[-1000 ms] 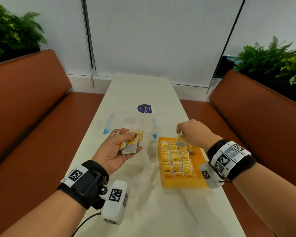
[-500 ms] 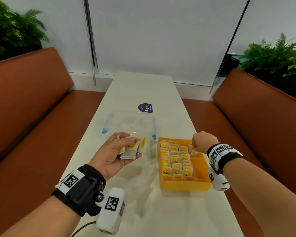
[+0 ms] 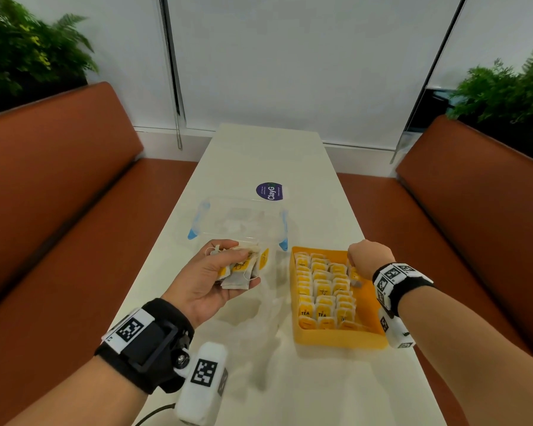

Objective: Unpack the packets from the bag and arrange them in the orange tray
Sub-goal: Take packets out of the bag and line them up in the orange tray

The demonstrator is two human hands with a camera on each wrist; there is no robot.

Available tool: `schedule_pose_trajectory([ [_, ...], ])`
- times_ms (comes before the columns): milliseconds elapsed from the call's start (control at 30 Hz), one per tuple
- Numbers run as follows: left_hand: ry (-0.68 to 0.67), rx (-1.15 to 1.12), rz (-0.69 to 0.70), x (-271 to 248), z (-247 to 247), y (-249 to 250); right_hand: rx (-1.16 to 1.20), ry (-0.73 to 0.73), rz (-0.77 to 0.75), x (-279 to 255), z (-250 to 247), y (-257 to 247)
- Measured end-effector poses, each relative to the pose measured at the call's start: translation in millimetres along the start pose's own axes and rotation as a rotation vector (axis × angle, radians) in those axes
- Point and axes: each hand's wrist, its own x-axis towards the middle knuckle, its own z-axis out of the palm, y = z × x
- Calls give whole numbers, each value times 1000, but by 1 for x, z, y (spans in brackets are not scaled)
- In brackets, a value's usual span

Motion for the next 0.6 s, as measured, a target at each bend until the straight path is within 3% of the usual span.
schedule_pose_trajectory([
  [333, 4, -13, -2, 2, 2, 1, 55, 38, -27, -7, -29, 2],
  [500, 9, -31, -6, 2, 4, 0, 513, 173, -160, -31, -78, -22],
  [600, 3, -32, -1, 0, 6, 0, 979, 52, -278, -65, -111, -49],
])
